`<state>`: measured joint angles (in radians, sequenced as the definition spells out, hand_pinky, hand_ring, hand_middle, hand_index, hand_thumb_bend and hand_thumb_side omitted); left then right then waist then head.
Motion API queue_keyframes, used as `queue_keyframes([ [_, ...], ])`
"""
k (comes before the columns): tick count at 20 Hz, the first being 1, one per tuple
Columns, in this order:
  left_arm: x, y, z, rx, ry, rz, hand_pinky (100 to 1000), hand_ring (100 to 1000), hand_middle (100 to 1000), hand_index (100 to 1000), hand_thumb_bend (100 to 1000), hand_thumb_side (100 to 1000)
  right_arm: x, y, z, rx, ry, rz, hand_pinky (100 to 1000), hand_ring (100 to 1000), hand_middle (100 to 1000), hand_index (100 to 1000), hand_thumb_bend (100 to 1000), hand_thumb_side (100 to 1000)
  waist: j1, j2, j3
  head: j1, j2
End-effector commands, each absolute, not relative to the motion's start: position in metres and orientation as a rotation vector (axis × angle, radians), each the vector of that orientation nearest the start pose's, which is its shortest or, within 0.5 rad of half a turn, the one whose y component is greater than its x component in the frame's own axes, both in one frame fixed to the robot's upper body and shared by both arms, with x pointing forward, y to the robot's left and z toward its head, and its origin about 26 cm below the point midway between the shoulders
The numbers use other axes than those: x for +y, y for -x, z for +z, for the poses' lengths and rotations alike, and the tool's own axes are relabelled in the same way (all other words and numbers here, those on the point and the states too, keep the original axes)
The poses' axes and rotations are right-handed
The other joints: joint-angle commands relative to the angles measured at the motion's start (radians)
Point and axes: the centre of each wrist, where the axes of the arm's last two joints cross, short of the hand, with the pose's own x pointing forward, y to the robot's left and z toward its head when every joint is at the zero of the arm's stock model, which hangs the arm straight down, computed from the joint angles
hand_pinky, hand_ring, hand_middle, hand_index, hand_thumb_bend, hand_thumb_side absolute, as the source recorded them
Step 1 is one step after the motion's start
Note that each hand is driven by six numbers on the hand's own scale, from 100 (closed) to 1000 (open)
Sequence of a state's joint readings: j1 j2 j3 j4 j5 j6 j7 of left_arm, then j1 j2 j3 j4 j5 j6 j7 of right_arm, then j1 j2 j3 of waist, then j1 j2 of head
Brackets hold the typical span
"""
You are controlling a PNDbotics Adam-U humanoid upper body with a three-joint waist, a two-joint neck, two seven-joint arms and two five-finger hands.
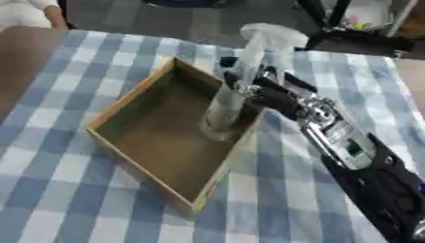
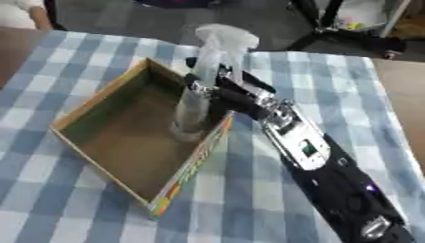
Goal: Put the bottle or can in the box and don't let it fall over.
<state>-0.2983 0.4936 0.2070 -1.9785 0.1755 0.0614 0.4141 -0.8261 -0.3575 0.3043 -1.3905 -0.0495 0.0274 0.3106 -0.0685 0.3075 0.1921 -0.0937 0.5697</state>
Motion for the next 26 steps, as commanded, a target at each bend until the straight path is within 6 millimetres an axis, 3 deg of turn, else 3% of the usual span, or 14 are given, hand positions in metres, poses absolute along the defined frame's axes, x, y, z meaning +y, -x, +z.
queue_keyframes([
  [1,0.338,-0.29,0.246,-2.31,-0.544,0.171,1000,552,729,850,662,360,-0.175,-0.418,0.225,-1.933,-0.094,1.096,873,1000,1000,988,100,465,0.008,-0.027,0.001,0.0,-0.004],
  [5,0.339,-0.29,0.244,-2.303,-0.547,0.173,1000,551,729,851,662,361,-0.174,-0.42,0.219,-1.904,-0.109,1.17,872,1000,1000,990,100,489,0.005,-0.031,-0.007,0.006,0.0],
  [11,0.342,-0.289,0.242,-2.291,-0.558,0.171,1000,551,729,851,663,362,-0.184,-0.415,0.22,-1.922,-0.135,1.148,865,1000,1000,993,100,523,0.003,-0.042,-0.022,0.018,0.005],
  [19,0.345,-0.288,0.238,-2.274,-0.574,0.175,1000,550,731,853,661,364,-0.211,-0.396,0.223,-1.941,-0.122,1.046,848,1000,1000,975,100,553,0.01,-0.053,-0.05,0.041,0.012],
  [26,0.346,-0.288,0.234,-2.257,-0.573,0.169,1000,548,735,853,658,366,-0.242,-0.375,0.226,-1.977,-0.079,0.911,834,977,1000,945,100,520,0.02,-0.056,-0.078,0.065,0.017],
])
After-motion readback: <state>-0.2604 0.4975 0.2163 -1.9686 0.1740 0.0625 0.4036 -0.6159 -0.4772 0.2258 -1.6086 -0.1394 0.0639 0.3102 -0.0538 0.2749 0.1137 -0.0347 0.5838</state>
